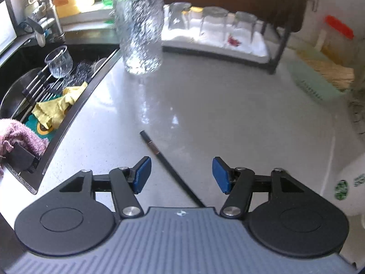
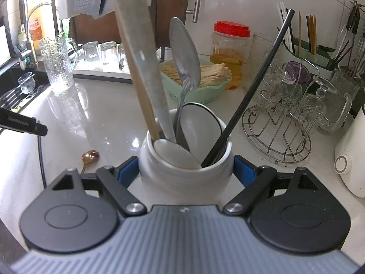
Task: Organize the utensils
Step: 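Move the left tool down to the black chopstick on the counter, then close the left tool on the black chopstick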
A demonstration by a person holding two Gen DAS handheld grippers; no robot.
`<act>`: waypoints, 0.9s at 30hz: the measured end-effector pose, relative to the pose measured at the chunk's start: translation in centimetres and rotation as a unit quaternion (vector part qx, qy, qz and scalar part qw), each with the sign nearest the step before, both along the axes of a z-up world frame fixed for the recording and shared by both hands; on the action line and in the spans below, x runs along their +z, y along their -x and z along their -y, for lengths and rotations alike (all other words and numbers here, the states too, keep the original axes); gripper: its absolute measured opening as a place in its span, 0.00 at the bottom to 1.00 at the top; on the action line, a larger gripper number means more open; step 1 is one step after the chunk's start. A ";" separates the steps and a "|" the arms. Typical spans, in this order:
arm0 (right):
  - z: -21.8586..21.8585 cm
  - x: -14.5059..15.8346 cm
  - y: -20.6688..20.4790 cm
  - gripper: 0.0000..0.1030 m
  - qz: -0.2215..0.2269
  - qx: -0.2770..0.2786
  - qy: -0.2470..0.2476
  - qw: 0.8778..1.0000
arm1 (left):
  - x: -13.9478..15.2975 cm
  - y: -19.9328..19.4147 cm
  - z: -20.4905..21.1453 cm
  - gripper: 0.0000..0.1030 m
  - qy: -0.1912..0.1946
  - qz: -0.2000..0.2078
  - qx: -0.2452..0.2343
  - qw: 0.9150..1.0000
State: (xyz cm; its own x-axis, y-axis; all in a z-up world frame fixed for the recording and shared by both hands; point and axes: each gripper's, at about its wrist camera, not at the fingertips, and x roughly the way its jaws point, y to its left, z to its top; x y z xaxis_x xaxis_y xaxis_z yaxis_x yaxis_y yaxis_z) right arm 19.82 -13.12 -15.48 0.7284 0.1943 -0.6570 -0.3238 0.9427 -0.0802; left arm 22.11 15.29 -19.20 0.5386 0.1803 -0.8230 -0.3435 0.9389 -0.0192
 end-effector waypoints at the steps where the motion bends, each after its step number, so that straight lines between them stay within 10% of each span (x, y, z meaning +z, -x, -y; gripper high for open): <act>1: 0.0 0.0 0.0 0.88 0.000 0.000 0.000 1.000 | -0.2 -0.1 -0.1 0.57 0.000 -0.002 0.003 1.000; 16: 0.2 -0.1 0.0 0.87 -0.001 0.008 -0.003 1.000 | -1.9 -1.8 0.6 0.11 -0.024 -0.018 -0.019 0.999; 27: 0.2 0.0 0.1 0.87 0.000 0.004 -0.005 1.000 | -1.7 -0.7 3.7 0.06 0.001 -0.039 -0.102 0.994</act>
State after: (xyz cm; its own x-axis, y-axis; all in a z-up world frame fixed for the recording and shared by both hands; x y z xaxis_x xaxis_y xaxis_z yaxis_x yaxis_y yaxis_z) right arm 19.75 -13.29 -15.50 0.7267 0.2066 -0.6551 -0.3313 0.9409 -0.0708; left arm 22.80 11.55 -20.90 0.4987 0.0728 -0.8637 -0.1473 0.9891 -0.0017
